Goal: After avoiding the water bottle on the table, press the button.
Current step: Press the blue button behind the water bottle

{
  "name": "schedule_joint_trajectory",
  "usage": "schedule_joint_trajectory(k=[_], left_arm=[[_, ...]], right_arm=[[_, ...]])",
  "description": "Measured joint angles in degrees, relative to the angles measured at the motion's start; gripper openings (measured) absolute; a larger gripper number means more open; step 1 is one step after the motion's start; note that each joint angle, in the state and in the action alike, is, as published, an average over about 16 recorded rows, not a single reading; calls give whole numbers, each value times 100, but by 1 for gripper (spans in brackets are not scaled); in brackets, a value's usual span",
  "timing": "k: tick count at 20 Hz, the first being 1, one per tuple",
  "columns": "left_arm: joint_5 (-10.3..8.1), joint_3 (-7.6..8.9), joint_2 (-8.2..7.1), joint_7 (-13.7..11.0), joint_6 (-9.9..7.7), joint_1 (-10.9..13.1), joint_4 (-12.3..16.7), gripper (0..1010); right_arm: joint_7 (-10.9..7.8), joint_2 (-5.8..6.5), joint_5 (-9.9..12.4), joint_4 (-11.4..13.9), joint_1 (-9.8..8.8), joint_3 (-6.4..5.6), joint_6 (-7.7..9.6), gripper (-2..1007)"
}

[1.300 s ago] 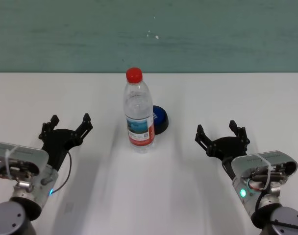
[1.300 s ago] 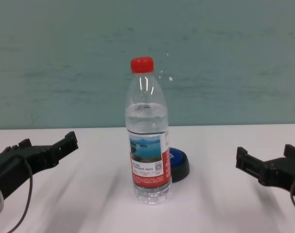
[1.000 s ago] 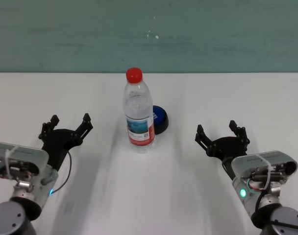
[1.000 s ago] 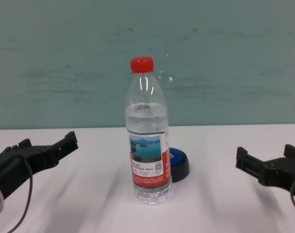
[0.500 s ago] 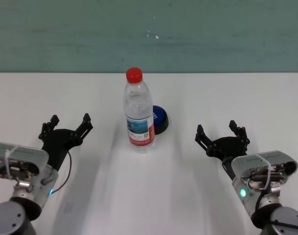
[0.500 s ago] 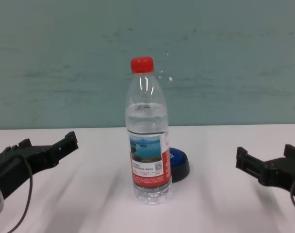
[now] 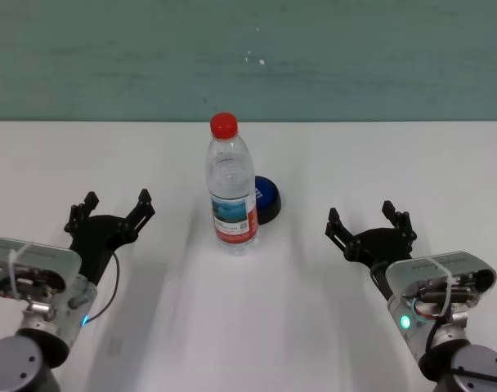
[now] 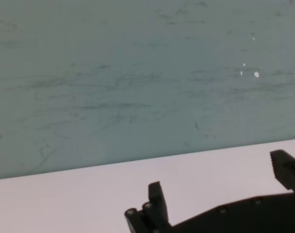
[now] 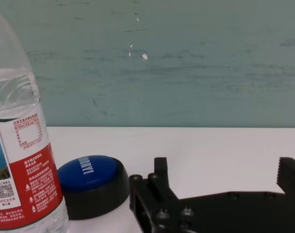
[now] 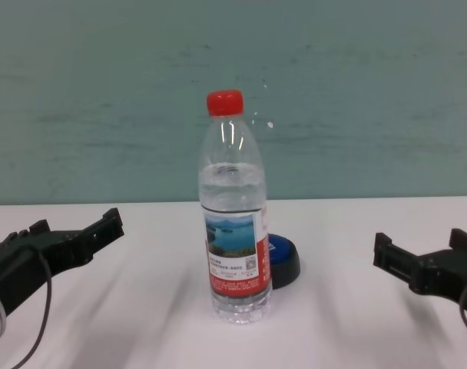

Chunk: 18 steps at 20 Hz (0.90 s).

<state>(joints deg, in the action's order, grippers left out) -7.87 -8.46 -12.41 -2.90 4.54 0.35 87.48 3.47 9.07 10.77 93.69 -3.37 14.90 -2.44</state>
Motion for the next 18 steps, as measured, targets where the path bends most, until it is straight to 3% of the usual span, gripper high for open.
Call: schedule_joint_trajectory(k=[9,18], left_arm=[[-2,37,-8,-57,-1,46,34,1010],[-1,208,-19,-280,-26,259,203,1010]], right_arm=[[0,0,0,0,0,0,0,1004],[0,0,0,0,0,0,0,1004]])
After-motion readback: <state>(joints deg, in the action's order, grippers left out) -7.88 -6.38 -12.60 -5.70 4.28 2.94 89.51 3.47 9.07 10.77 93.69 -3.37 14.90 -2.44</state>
